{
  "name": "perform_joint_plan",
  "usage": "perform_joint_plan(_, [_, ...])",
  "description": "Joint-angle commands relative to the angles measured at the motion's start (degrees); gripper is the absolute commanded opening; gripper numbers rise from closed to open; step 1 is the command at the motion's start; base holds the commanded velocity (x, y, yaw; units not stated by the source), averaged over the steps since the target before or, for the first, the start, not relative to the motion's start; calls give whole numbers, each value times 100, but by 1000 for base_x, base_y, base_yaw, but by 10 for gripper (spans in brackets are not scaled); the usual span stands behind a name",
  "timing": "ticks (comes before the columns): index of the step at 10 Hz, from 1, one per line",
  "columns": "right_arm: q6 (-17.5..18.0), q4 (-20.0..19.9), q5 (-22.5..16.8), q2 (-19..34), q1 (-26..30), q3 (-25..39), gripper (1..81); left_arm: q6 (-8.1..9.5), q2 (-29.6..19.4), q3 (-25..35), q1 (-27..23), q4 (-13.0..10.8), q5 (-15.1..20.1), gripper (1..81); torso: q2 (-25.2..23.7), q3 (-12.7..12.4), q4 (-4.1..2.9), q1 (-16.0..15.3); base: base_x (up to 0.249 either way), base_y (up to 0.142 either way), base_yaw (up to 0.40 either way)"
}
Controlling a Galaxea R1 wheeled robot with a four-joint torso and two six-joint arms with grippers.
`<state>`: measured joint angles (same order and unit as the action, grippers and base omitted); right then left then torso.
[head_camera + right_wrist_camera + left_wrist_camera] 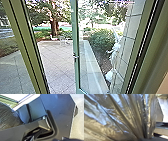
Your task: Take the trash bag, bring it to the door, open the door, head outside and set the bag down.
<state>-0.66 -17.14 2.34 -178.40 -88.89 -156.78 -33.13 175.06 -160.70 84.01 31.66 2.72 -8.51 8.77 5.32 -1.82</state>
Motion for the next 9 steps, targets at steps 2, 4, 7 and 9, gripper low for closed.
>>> perform_joint_plan(2, [-40,53,-375,-67,227,26,811,-44,-5,-15,-310,-46,361,10,0,0,0,0,0,-117,0])
perform_joint_plan(4, [-40,53,-374,-67,227,26,811,-44,-5,-23,-310,-46,361,10,0,0,0,0,0,-100,0])
perform_joint_plan(7, [-40,53,-374,-76,245,26,811,-44,-41,-15,-293,-46,361,10,0,0,0,0,0,-83,0])
perform_joint_plan(9, [-40,53,-366,-67,244,26,811,-44,-15,-23,-292,-46,361,10,0,0,0,0,0,0,0])
